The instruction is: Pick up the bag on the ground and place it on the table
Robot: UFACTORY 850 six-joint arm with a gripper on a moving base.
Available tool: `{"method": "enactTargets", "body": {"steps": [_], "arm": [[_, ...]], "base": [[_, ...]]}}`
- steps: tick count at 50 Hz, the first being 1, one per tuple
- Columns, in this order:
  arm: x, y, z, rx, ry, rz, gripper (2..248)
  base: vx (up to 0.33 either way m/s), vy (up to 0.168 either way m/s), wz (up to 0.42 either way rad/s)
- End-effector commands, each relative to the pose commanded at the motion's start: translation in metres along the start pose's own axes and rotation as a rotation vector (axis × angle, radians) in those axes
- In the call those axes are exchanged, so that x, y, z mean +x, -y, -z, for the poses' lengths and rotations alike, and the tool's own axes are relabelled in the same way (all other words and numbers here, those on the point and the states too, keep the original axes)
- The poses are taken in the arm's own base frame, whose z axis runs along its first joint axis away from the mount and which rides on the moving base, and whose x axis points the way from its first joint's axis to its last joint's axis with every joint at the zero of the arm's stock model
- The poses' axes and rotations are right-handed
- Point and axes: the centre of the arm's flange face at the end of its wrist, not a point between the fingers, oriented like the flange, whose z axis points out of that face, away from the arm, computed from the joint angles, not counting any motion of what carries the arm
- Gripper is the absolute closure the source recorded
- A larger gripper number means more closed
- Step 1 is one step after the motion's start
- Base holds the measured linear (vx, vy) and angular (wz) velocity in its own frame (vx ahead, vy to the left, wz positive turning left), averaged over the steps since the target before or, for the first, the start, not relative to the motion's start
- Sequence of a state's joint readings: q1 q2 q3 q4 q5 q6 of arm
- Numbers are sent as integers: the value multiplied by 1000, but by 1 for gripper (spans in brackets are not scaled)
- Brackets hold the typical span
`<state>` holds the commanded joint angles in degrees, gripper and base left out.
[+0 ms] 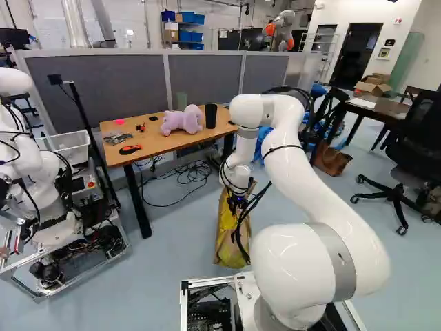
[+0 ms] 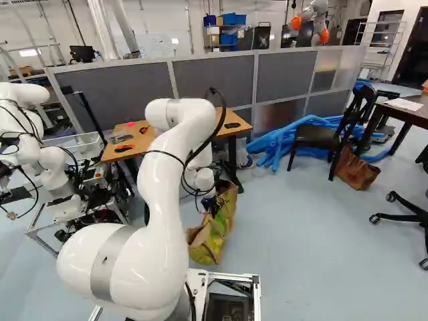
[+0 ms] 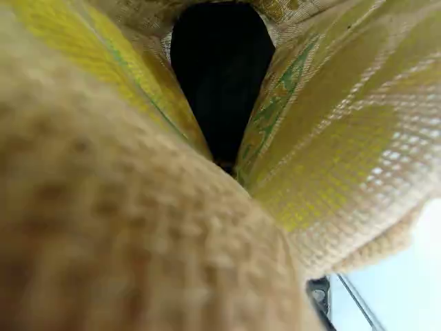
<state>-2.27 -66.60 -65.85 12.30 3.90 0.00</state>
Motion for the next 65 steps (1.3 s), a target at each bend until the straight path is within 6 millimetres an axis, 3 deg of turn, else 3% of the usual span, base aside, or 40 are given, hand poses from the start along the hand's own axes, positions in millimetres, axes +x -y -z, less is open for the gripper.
{"method": "enactTargets", "body": {"steps": [39, 65], "arm": [[-3, -1, 59, 9, -41, 0, 227], [6, -3, 98, 20, -92, -6, 227]], "base": [[0, 0, 0], [0, 0, 0]]}}
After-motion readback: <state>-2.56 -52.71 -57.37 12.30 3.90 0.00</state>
